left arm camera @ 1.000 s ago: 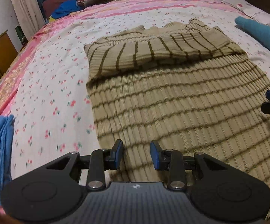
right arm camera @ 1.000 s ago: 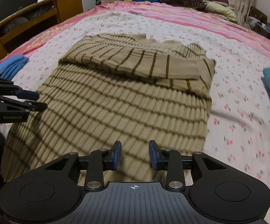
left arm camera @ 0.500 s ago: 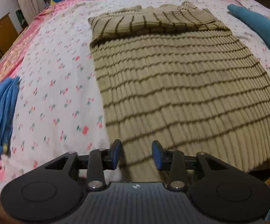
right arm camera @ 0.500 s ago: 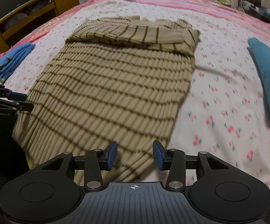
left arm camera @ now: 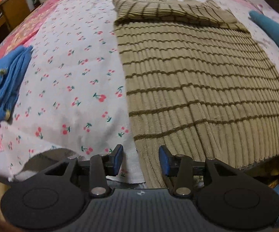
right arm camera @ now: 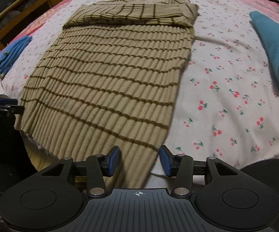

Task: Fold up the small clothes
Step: 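Lower both tools to the sweater hem edge and close them, then lift the hem with both tools and fold it over toward the collar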

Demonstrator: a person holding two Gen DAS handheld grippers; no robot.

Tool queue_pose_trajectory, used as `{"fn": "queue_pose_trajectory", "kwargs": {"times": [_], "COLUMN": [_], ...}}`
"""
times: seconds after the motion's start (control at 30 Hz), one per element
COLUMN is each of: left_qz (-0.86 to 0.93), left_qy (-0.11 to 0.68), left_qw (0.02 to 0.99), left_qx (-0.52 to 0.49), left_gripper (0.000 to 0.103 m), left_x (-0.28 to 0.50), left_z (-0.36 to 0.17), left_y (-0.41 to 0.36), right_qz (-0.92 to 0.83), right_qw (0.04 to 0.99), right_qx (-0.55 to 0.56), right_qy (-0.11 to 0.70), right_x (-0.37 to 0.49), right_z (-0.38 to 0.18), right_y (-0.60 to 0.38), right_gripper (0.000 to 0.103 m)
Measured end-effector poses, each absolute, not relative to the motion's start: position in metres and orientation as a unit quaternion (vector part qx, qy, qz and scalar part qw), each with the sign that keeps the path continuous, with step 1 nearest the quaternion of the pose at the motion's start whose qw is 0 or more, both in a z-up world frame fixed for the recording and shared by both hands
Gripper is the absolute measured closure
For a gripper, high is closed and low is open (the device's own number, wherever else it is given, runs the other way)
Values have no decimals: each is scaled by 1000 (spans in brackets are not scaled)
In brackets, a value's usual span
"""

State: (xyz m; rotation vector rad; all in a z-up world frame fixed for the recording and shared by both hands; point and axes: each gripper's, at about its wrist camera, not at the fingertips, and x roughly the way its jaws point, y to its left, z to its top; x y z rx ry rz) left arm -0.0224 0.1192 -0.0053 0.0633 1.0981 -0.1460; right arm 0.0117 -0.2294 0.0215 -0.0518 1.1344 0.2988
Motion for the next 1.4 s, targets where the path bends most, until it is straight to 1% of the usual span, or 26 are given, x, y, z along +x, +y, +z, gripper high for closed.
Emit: {"fn": "queue_pose_trajectory", "kwargs": {"times": [0.07,0.2,0.23,0.27,0.3,0.4,0.43,0.47,0.5,0.53,0.6,0.67,0.7,0.8,0.87,1.0,1.17,1.4], "left_qz": [-69,-71,-73,-75,-77,-89,-92,-93,-93,-93,-95,-98,-98,-101,-110,-124,-136,-149], "left_qy": [523,525,525,525,525,525,524,524,523,522,522,523,523,520,510,482,450,384], "left_qw": [850,848,848,847,847,846,846,847,847,848,847,847,846,848,852,864,878,900], "left_qx": [16,22,25,27,27,15,12,12,11,11,7,-5,-12,-29,-45,-75,-96,-144], "left_gripper": [57,57,57,58,61,75,78,79,81,82,84,85,86,88,88,88,89,89], "left_x": [-22,-19,-19,-18,-18,-19,-19,-19,-19,-19,-19,-17,-17,-14,-13,-5,17,73], "left_z": [-7,-11,-11,-12,-12,-11,-11,-11,-11,-10,-9,-7,-5,0,9,32,57,95], "left_y": [123,118,117,116,115,115,115,115,114,113,113,116,117,118,119,122,124,135], "right_qz": [136,133,133,134,135,139,139,140,142,142,148,156,157,157,165,180,193,181], "right_qw": [832,823,822,822,822,822,821,821,820,820,816,812,811,810,814,825,843,862], "right_qx": [-21,-18,-19,-21,-23,-21,-17,-13,-11,-6,11,26,34,78,111,180,234,290], "right_qy": [537,551,553,554,553,552,553,553,554,555,559,561,562,559,546,504,444,375], "right_x": [11,15,15,16,16,13,13,12,13,14,16,17,17,18,17,18,31,82], "right_z": [22,16,15,14,15,16,16,16,16,16,15,16,15,17,22,38,65,100], "right_y": [-232,-231,-230,-229,-228,-229,-230,-230,-231,-230,-232,-235,-237,-248,-256,-269,-277,-297], "right_gripper": [58,58,56,56,56,57,59,61,66,67,78,83,89,95,97,97,97,97]}}
